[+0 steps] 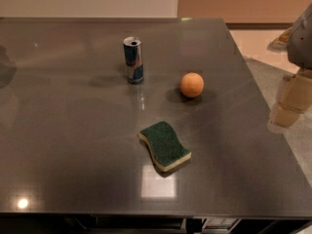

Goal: Pick sponge

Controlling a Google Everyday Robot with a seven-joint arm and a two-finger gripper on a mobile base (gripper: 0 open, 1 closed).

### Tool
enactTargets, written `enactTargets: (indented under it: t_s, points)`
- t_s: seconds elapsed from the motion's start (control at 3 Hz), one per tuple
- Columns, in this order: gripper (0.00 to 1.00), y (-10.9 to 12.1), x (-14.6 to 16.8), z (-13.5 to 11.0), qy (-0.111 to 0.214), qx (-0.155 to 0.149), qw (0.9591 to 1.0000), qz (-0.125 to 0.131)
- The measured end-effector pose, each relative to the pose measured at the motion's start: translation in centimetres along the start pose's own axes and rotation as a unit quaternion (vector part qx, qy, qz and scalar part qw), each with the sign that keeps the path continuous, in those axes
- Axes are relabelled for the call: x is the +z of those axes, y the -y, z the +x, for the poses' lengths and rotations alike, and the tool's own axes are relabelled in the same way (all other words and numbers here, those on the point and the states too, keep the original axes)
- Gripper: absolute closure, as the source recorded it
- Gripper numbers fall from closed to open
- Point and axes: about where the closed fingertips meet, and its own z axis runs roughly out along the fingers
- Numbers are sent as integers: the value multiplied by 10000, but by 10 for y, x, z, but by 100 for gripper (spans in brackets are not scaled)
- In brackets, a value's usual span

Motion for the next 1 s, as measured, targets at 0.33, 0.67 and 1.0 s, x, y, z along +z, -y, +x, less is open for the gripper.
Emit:
enactTargets:
  t_s: [0.33,0.67,1.0]
  points:
    - [0,0,0,0,0,0,10000,1]
    - [0,-7,9,-17,227,-132,9995,-199]
    - [0,-24,28,-49,543,-280,9969,-504]
